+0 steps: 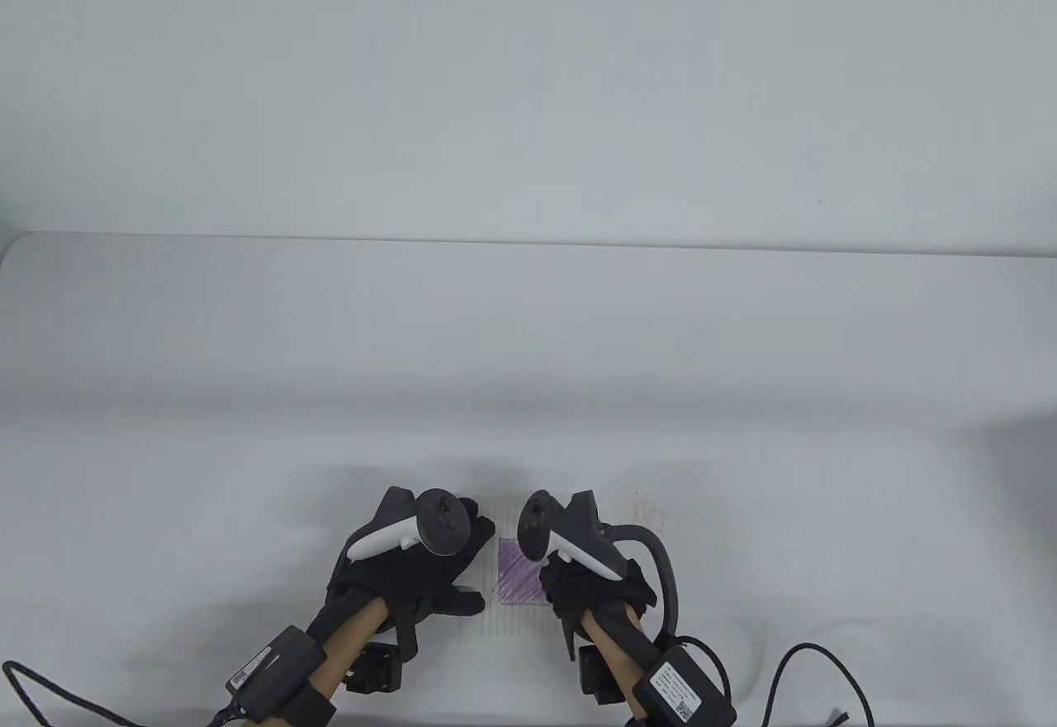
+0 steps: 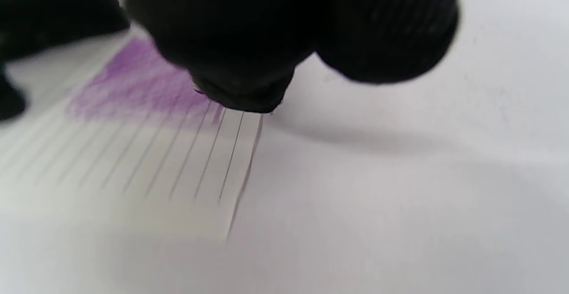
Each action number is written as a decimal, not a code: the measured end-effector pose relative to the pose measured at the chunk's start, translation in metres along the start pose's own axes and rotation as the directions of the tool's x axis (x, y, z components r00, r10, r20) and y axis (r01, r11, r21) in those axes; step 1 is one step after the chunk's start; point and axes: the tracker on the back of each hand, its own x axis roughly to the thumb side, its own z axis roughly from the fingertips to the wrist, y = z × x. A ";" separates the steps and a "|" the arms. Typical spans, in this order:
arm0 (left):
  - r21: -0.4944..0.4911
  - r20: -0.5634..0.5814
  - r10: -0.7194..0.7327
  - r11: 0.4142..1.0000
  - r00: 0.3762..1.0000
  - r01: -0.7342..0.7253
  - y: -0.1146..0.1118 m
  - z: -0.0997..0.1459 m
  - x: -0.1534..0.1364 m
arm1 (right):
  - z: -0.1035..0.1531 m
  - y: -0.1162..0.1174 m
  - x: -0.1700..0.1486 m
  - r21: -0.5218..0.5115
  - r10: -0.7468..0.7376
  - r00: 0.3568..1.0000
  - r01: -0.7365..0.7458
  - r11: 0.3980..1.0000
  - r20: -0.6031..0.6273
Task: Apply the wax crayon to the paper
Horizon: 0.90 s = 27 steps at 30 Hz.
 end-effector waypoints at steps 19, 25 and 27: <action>-0.002 0.009 0.028 1.000 1.000 -0.028 -0.001 0.001 -0.003 | -0.040 0.014 -0.066 -0.117 0.129 0.913 -0.187 0.975 -0.387; -0.003 0.010 0.028 1.000 1.000 -0.028 -0.001 0.001 -0.003 | -0.043 0.016 -0.069 -0.089 0.108 0.918 -0.152 0.984 -0.381; -0.002 0.010 0.029 1.000 1.000 -0.029 -0.001 0.001 -0.003 | -0.043 0.016 -0.069 -0.089 0.102 0.920 -0.146 0.985 -0.379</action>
